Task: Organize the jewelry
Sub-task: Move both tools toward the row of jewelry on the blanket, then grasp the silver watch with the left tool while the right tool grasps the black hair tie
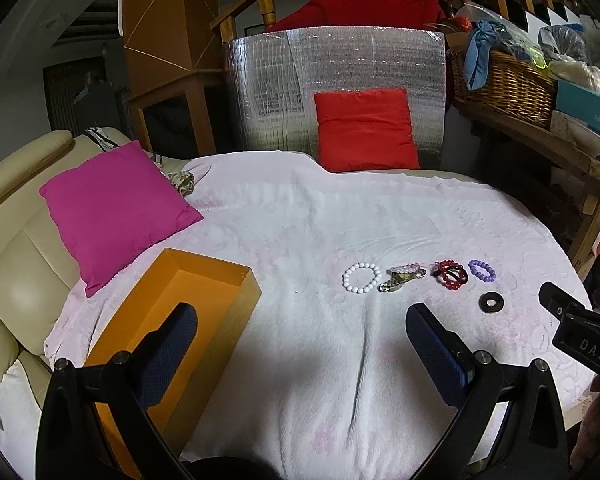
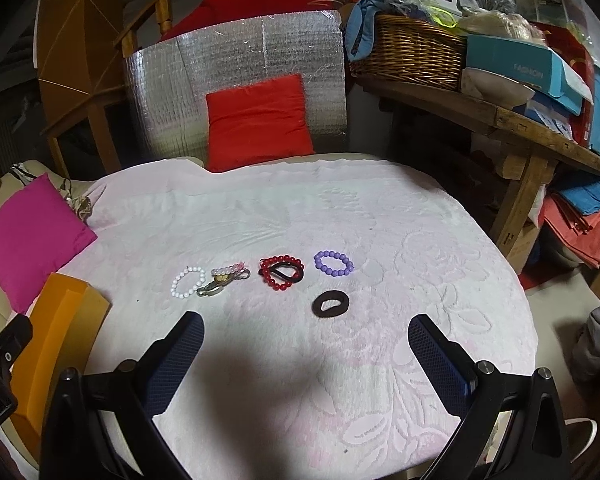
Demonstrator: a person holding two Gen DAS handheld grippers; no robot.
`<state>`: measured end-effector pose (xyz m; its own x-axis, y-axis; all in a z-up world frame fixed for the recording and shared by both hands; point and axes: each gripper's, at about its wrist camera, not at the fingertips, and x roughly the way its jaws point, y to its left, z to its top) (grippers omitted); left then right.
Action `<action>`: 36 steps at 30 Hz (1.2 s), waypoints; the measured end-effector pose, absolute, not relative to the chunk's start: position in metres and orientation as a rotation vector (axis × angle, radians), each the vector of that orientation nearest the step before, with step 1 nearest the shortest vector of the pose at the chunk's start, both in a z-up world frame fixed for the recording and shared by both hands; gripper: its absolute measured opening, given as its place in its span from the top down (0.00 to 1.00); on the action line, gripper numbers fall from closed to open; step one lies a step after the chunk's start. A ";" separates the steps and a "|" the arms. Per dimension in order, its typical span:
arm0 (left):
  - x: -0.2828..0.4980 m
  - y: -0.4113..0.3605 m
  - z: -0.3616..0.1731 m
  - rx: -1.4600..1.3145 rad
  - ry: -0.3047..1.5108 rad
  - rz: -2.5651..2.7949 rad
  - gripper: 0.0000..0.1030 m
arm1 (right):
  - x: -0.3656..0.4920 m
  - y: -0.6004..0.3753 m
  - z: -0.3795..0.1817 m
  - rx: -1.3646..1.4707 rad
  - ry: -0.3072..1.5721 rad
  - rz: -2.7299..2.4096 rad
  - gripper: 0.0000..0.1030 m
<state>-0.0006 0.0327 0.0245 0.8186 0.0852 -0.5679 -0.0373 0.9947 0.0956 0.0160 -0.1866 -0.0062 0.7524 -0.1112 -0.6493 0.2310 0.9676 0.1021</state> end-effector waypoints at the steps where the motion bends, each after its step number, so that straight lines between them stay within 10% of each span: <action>1: 0.002 0.032 0.023 0.084 0.610 0.067 0.00 | 0.018 -0.188 -0.007 0.180 0.697 -0.188 0.00; 18: 0.079 0.018 -0.033 0.046 0.667 -0.033 0.00 | 0.066 -0.258 -0.056 0.301 0.699 -0.129 0.01; 27: 0.145 0.005 -0.086 -0.006 0.740 -0.127 0.00 | 0.126 -0.318 -0.099 0.521 0.796 -0.037 0.49; 36: 0.167 0.022 -0.106 0.023 0.801 -0.094 0.00 | 0.175 -0.265 -0.116 0.502 0.859 0.191 0.51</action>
<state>0.1674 0.0216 -0.1058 0.6919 -0.0758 -0.7180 0.0930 0.9955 -0.0154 0.1751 -0.2647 -0.1155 0.6449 0.3580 -0.6753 0.0378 0.8675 0.4960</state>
